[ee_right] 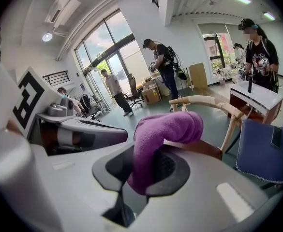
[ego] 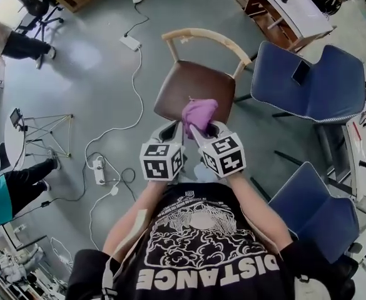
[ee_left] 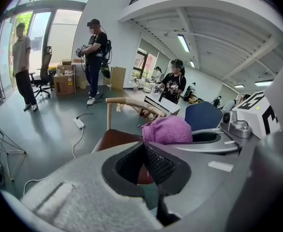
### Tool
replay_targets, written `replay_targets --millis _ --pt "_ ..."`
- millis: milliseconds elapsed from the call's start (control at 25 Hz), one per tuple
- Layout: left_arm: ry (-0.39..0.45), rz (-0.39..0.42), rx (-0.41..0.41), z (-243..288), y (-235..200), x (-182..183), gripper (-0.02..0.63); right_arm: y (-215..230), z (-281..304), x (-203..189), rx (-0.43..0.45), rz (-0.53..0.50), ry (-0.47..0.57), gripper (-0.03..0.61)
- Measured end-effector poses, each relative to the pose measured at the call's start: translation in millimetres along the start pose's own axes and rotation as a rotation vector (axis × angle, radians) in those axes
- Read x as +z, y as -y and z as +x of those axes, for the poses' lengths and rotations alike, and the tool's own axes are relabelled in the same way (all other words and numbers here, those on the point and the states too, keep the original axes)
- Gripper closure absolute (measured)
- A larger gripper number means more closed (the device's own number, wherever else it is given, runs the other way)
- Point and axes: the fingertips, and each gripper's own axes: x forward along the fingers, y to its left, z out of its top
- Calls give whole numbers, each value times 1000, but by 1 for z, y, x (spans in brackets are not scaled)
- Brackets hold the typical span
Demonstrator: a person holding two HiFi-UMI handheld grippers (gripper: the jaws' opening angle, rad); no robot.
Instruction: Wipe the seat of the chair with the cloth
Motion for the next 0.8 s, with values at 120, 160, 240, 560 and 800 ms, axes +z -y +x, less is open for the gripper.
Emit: replay_targets --millis 120,160,240,560,800 --pt "-30 4 9 9 -6 0 621 10 11 0 18 11 -15 515" --pt "-42 6 10 13 -9 -1 621 12 15 -1 21 19 -23 515" --pt "-60 10 4 21 -16 0 621 17 24 -2 19 31 -33 515" --pt "-124 54 -90 63 -69 16 621 30 94 6 -52 101 -57 515" --pt "-194 106 -190 107 -116 31 621 56 157 14 -149 217 -69 515"
